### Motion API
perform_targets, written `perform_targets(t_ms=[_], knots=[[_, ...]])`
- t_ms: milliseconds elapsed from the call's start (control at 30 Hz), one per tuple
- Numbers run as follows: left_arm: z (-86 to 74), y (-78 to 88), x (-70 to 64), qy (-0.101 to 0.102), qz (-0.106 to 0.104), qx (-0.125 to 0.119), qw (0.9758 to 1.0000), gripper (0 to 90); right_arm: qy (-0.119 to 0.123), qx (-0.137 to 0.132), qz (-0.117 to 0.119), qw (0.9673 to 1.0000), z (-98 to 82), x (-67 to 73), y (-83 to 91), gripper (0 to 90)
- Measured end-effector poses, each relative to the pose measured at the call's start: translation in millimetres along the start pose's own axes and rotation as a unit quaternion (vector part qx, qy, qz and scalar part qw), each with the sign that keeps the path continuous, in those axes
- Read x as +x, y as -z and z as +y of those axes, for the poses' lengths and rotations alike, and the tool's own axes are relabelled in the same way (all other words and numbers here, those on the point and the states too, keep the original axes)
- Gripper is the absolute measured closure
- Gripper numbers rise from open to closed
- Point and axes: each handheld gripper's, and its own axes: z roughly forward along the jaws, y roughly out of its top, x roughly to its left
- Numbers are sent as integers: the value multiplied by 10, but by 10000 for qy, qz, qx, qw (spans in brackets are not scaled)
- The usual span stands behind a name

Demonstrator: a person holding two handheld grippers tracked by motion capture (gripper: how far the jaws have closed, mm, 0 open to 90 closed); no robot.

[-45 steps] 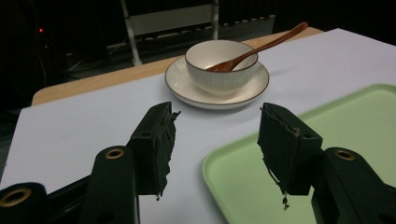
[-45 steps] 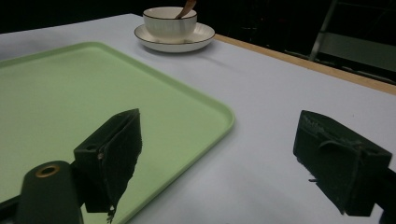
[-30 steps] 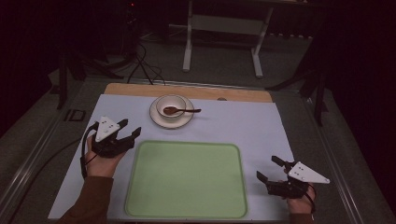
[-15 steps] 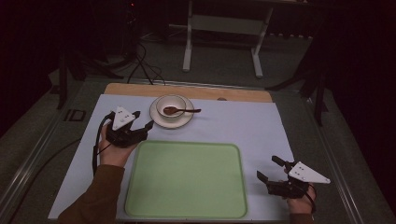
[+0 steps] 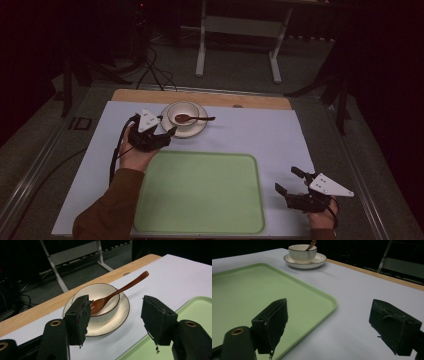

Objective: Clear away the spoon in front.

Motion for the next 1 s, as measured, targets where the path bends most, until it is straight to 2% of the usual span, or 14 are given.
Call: perform_targets(t_ms=[200,333,567,867,1000], knots=[[46,-131,-1,34,-82,63,9999,399,1,3,6,10000,-1,0,-6,151],[87,-241,-14,-64,-137,158,9998,403,-1,15,15,10000,0,2,-12,151],[100,-405,-68,-181,-271,106,9994,410,-5,-8,36,10000,2,-2,-7,150],[124,-563,-81,-208,-291,78,9993,410,-3,-4,31,10000,0,-4,-12,150],[149,-632,-65,-118,-302,106,9994,409,-3,11,44,10000,-1,-8,-17,151]])
